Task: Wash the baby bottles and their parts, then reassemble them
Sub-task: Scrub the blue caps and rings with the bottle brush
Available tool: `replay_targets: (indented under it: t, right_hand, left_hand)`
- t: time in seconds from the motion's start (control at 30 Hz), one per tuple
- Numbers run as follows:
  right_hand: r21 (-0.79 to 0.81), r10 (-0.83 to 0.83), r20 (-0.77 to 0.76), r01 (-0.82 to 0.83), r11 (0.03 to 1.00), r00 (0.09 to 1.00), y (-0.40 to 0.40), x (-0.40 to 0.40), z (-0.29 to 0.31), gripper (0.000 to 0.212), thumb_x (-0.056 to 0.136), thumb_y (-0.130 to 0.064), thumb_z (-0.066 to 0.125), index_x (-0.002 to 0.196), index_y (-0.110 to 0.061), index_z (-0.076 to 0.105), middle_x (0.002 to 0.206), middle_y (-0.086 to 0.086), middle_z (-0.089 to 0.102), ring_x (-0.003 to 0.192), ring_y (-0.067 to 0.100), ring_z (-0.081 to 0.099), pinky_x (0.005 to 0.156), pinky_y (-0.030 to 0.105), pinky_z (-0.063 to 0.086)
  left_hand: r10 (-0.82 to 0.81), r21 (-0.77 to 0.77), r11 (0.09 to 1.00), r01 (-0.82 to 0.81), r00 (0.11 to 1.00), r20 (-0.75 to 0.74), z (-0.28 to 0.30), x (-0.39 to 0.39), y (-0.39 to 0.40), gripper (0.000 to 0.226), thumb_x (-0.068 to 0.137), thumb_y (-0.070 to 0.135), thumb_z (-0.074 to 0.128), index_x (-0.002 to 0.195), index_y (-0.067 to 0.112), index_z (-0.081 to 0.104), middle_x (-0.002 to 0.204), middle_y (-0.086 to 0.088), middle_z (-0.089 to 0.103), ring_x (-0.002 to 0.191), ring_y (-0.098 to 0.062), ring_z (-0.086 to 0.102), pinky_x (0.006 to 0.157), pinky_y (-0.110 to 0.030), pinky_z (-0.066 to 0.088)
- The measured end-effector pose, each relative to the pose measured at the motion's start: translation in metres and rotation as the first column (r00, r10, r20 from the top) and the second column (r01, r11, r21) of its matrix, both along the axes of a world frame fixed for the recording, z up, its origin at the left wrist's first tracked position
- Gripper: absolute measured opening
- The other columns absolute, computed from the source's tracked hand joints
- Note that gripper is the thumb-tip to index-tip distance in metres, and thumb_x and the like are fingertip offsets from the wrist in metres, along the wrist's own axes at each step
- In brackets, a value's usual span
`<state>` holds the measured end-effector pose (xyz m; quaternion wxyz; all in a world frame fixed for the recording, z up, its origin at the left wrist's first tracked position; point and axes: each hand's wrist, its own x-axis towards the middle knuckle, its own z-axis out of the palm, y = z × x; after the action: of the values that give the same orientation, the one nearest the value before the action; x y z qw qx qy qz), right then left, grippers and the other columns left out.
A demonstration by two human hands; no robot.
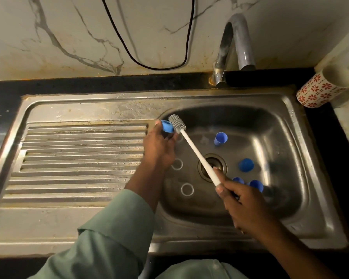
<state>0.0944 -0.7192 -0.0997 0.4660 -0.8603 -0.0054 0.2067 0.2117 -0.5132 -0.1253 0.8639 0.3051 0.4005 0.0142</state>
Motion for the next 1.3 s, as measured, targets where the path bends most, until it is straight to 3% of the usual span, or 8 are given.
replay_targets:
  t: [0.1,0.23,0.37,0.57,0.7,0.9,1.1,1.3]
  right_hand:
    - [0.003,0.072,-0.011,-0.072,0.997,0.997,0.001,-0.007,0.003,0.027,0.095,-0.036,0.05,0.112,-0.056,0.051,0.071,-0.003,0.061,0.052,0.007,0.055,0.043,0.018,0.044]
    - [0.033,0.011,-0.06,-0.009,0.999,0.998,0.004,0.005,0.0,0.022,0.097,-0.033,0.049,0.112,-0.048,0.055,0.053,-0.006,0.053,0.04,0.003,0.044,0.039,0.017,0.039]
    - [0.077,0.089,-0.045,-0.085,0.993,0.995,0.012,-0.004,0.001,0.029,0.096,-0.037,0.047,0.12,-0.053,0.05,0.054,-0.012,0.055,0.043,0.001,0.046,0.042,0.014,0.037]
    - [0.003,0.048,-0.044,-0.048,0.999,0.998,0.008,-0.001,-0.005,0.033,0.097,-0.031,0.048,0.13,-0.038,0.05,0.06,-0.014,0.06,0.043,0.001,0.05,0.042,0.012,0.04]
    - [0.048,0.018,-0.06,-0.016,0.999,0.998,0.01,-0.003,-0.009,0.036,0.098,-0.032,0.048,0.131,-0.045,0.046,0.056,-0.014,0.057,0.043,0.001,0.046,0.043,0.016,0.04]
    - [0.059,0.083,-0.004,-0.083,0.995,0.997,0.011,-0.013,-0.003,0.038,0.098,-0.032,0.047,0.131,-0.048,0.041,0.058,-0.018,0.057,0.044,0.001,0.047,0.042,0.014,0.037]
    - [0.032,-0.014,-0.04,0.015,0.999,0.999,0.006,-0.004,-0.011,0.038,0.097,-0.03,0.048,0.127,-0.052,0.04,0.055,-0.003,0.054,0.042,0.002,0.045,0.042,0.018,0.04]
    - [-0.01,-0.174,-0.138,0.174,0.985,0.975,-0.002,0.009,-0.016,0.029,0.098,-0.033,0.047,0.124,-0.042,0.053,0.066,0.002,0.058,0.037,0.001,0.047,0.036,0.017,0.037]
  left_hand:
    - [0.019,0.037,0.999,-0.019,1.0,-0.005,-0.001,0.003,0.008,0.036,0.106,0.022,0.049,0.131,-0.002,0.055,0.108,-0.018,0.064,0.087,-0.024,0.065,0.066,-0.03,0.057]
    - [-0.124,0.113,0.986,0.122,0.992,0.007,-0.001,-0.005,0.003,0.035,0.107,0.025,0.045,0.128,-0.001,0.056,0.11,-0.02,0.064,0.081,-0.022,0.064,0.064,-0.027,0.056]
    - [0.012,0.062,0.998,-0.013,1.0,0.018,0.0,0.001,0.007,0.025,0.107,0.025,0.045,0.111,0.004,0.06,0.09,-0.012,0.062,0.064,-0.017,0.064,0.051,-0.025,0.055]
    - [-0.023,0.074,0.997,0.024,1.0,-0.014,-0.001,-0.006,0.001,0.027,0.107,0.027,0.044,0.109,0.005,0.06,0.103,-0.018,0.065,0.083,-0.024,0.064,0.061,-0.028,0.059]
    - [-0.103,0.107,0.989,0.101,0.994,0.019,-0.005,-0.008,-0.004,0.028,0.108,0.027,0.041,0.114,0.006,0.059,0.122,-0.024,0.061,0.107,-0.035,0.061,0.084,-0.036,0.055]
    - [-0.04,0.096,0.995,0.038,0.999,0.011,-0.002,-0.003,0.0,0.025,0.109,0.021,0.041,0.106,0.005,0.06,0.102,-0.014,0.063,0.082,-0.02,0.067,0.059,-0.027,0.058]
    - [-0.109,0.088,0.99,0.106,0.994,0.026,-0.013,-0.009,-0.01,0.033,0.108,0.023,0.042,0.124,-0.001,0.058,0.132,-0.027,0.058,0.122,-0.038,0.059,0.092,-0.04,0.057]
    - [-0.444,0.285,0.869,0.405,0.892,0.085,-0.015,-0.019,-0.02,0.02,0.105,0.017,0.049,0.108,0.012,0.068,0.107,-0.009,0.072,0.098,-0.022,0.071,0.08,-0.031,0.061]
